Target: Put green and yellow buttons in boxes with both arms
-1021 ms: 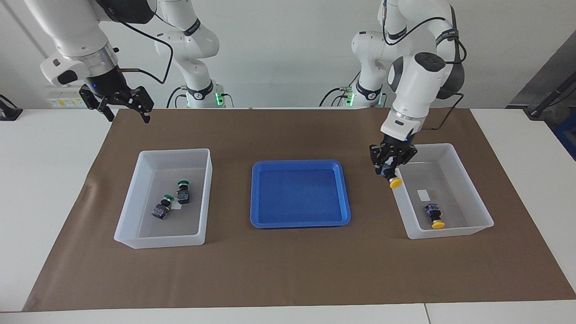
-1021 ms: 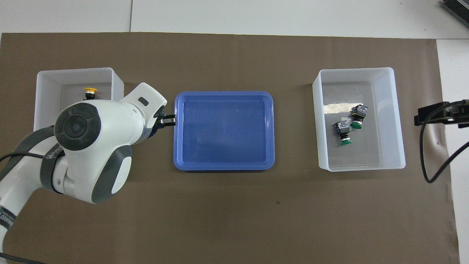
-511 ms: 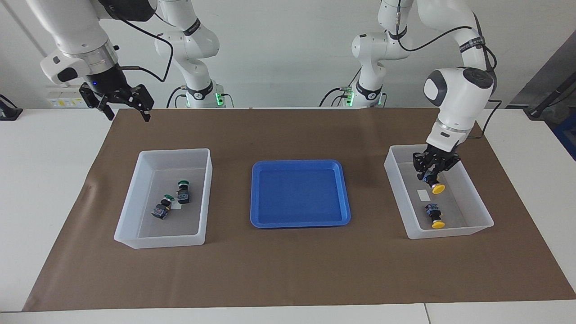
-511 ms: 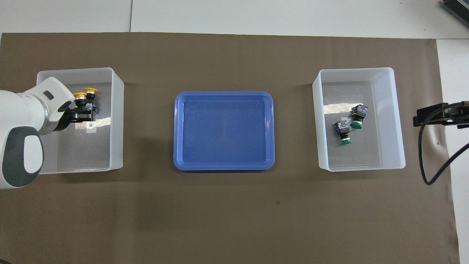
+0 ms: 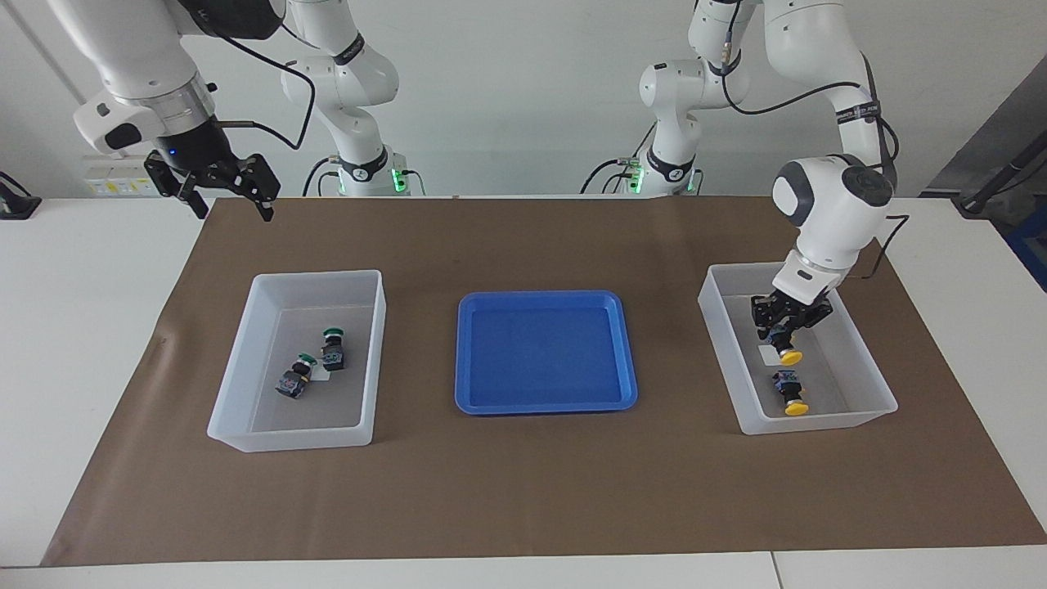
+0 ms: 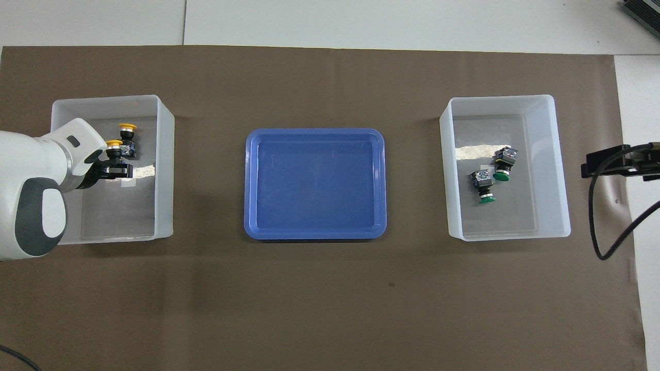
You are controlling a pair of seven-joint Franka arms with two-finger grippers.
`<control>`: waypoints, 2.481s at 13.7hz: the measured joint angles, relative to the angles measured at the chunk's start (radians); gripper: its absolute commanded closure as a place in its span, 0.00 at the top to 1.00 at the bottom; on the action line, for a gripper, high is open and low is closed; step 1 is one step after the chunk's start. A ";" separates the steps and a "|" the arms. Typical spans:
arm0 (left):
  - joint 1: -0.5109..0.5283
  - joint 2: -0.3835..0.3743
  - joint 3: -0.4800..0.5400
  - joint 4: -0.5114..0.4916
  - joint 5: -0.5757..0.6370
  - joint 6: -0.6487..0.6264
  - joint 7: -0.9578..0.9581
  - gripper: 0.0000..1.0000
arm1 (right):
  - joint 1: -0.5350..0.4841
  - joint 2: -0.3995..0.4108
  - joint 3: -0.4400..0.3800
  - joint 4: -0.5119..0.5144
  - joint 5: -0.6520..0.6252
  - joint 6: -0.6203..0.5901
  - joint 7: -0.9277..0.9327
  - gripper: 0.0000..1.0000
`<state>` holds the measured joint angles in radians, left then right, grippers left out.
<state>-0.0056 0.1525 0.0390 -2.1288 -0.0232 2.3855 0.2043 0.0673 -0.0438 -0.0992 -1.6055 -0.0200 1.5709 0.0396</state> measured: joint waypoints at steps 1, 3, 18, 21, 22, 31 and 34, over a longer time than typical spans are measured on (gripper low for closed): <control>0.003 0.015 0.000 0.000 0.000 0.004 0.009 0.00 | 0.000 0.000 0.000 0.000 0.000 0.000 0.000 1.00; 0.005 0.037 0.000 0.000 0.000 0.014 0.011 0.34 | 0.000 0.000 0.000 0.000 0.000 0.000 0.000 1.00; -0.026 -0.170 -0.025 0.067 0.000 -0.106 -0.029 1.00 | 0.000 0.000 0.000 0.000 0.000 0.000 0.000 1.00; -0.091 -0.226 -0.032 0.128 0.000 -0.252 -0.079 1.00 | 0.000 0.000 0.000 0.000 0.000 0.000 0.000 1.00; -0.098 -0.227 -0.035 0.197 0.000 -0.340 -0.085 1.00 | 0.000 0.000 0.000 0.000 0.000 0.000 0.000 1.00; -0.095 -0.105 -0.025 0.678 0.000 -0.825 -0.102 1.00 | 0.000 0.000 0.000 0.000 0.000 0.000 0.000 1.00; -0.094 -0.149 -0.024 0.593 0.000 -0.811 -0.107 1.00 | 0.000 0.000 0.000 0.000 0.000 0.000 0.000 1.00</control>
<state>-0.0999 0.0033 0.0152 -1.5362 -0.0235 1.5750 0.0970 0.0674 -0.0440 -0.0992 -1.6058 -0.0200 1.5709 0.0396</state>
